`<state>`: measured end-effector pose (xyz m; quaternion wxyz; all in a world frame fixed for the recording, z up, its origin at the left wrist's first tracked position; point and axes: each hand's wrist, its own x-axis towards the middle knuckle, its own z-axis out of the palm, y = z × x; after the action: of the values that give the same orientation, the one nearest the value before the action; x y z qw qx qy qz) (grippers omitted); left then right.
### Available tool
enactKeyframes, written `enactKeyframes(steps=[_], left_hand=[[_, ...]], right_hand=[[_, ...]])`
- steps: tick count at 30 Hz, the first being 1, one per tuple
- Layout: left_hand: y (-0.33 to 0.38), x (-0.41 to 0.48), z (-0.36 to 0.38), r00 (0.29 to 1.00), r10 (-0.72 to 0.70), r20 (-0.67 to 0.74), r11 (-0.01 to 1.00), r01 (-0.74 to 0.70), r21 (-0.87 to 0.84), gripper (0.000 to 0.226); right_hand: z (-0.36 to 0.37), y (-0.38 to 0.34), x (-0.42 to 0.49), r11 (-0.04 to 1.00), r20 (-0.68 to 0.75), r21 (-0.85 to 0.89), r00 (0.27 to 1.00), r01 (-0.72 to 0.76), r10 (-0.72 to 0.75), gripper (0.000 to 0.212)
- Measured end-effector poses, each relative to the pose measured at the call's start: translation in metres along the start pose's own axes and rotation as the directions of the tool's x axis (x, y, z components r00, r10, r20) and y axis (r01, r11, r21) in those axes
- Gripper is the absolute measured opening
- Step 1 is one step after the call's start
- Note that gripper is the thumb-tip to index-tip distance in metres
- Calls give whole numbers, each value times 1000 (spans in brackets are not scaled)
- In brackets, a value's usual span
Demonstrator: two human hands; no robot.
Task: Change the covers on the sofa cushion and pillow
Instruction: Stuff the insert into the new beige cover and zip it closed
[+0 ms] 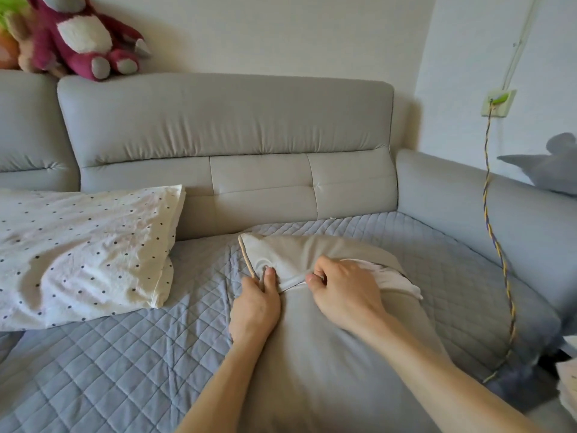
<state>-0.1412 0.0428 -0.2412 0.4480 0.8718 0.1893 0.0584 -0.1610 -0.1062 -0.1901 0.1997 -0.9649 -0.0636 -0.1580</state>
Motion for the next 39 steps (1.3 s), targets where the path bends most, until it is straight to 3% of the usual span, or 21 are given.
enactKeyframes(steps=[4,10,12,14,16,18,20,23,25,26,29,31,33,35,36,39], left_hand=[[-6,1,-2,998,28,-53,999,-27,18,53],[-14,5,-3,999,36,-19,995,-34,96,56],[-16,3,-10,1000,25,-8,992,-24,127,54],[-15,-2,-19,988,121,-99,973,-98,207,48],[-7,-14,-28,883,421,-210,892,-362,270,41],[7,-23,-27,703,706,-85,681,-640,357,39],[17,-25,-20,601,789,131,496,-748,441,38],[27,-19,-11,526,841,129,417,-781,466,26],[34,-16,-9,614,782,107,525,-742,417,19],[34,-13,-7,669,735,108,603,-718,348,16],[40,-16,-1,768,637,63,764,-640,76,16],[44,-21,6,797,604,15,796,-603,-50,15],[49,-23,12,803,595,-6,800,-594,-86,15],[53,-23,12,807,590,-7,803,-588,-99,16],[53,-21,10,809,588,2,805,-585,-95,16],[40,-19,8,789,613,43,790,-613,-8,15]], right_hand=[[-11,21,-3,998,-67,-38,996,49,-52,23],[-12,47,-21,996,-150,-47,985,76,-82,19],[-4,52,-26,994,-80,-21,991,106,-107,21],[5,55,-33,992,2,18,992,126,-126,35],[9,54,-37,988,20,33,989,148,-149,46],[7,53,-35,982,32,33,982,184,-185,50],[1,54,-33,970,3,104,975,220,-222,48],[-9,68,-32,958,-161,222,976,180,-146,37],[-14,79,-35,983,-226,30,959,182,-171,40],[-14,83,-38,982,-183,-53,965,181,-188,44],[-15,84,-46,996,184,30,979,81,-86,41],[-14,79,-39,992,443,106,896,-65,12,44],[-10,77,-25,960,558,169,825,-222,93,49],[-7,76,-21,933,549,224,828,-283,119,48],[-6,77,-23,944,501,228,860,-241,98,45],[2,86,-50,979,177,196,979,61,-96,32]])
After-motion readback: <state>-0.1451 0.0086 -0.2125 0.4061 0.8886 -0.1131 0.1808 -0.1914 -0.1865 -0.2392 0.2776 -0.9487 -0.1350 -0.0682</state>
